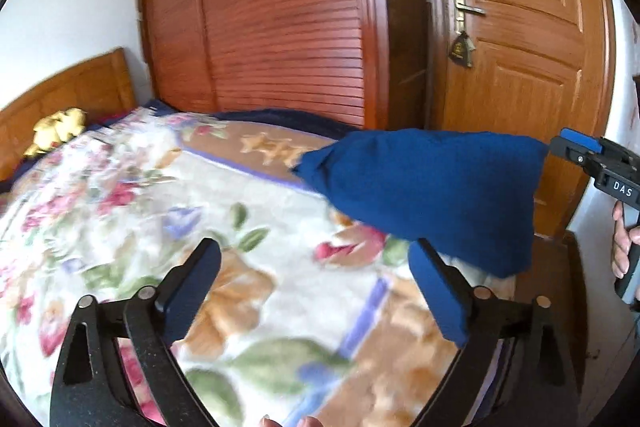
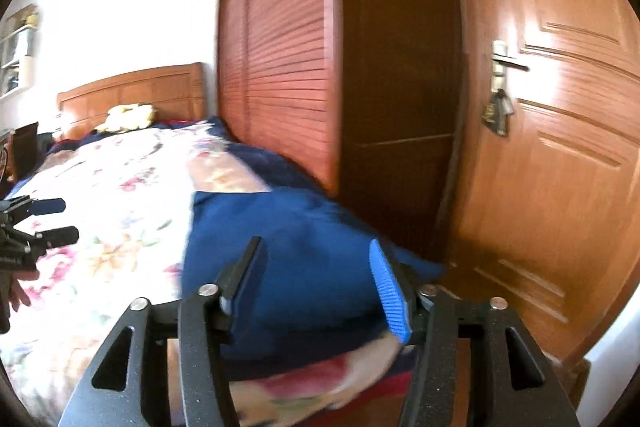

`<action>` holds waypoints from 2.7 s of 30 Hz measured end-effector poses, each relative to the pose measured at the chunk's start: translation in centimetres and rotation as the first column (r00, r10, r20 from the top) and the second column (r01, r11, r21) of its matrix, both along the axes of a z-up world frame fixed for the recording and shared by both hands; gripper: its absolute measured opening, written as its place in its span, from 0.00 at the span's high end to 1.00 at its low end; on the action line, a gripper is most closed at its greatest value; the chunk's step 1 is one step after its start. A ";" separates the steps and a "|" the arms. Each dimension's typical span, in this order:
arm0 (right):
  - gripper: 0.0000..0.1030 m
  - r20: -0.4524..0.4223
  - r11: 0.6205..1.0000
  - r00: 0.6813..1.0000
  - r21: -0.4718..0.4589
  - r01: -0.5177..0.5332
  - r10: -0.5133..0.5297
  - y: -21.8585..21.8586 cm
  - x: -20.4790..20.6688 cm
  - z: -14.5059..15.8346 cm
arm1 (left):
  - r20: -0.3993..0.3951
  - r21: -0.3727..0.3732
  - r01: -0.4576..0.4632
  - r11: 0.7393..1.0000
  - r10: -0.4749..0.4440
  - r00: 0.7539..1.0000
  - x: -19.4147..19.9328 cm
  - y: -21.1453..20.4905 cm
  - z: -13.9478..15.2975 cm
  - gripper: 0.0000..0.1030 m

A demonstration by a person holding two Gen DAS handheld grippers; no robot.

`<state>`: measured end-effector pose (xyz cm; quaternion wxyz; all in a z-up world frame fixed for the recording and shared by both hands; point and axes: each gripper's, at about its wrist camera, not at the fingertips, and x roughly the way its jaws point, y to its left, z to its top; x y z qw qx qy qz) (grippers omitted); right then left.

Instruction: Fold large clothes

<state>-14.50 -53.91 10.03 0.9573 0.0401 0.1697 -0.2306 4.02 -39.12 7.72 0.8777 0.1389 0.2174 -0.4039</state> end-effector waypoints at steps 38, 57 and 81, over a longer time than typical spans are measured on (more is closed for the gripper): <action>0.25 -0.007 0.804 0.804 0.046 -0.593 0.594 28.1 11.9 -4.7 | -0.067 -0.123 -0.646 0.753 0.643 0.763 0.1 38.7 -7.0 0.01; 0.25 0.042 0.773 0.772 -0.007 -0.634 0.634 28.0 14.6 -7.8 | 0.007 -0.160 -0.695 0.701 0.704 0.710 -1.5 42.7 -7.0 0.01; 0.25 0.059 0.779 0.777 -0.007 -0.627 0.626 28.8 15.6 -8.1 | 0.021 -0.182 -0.699 0.691 0.714 0.700 -2.0 43.2 -6.9 0.01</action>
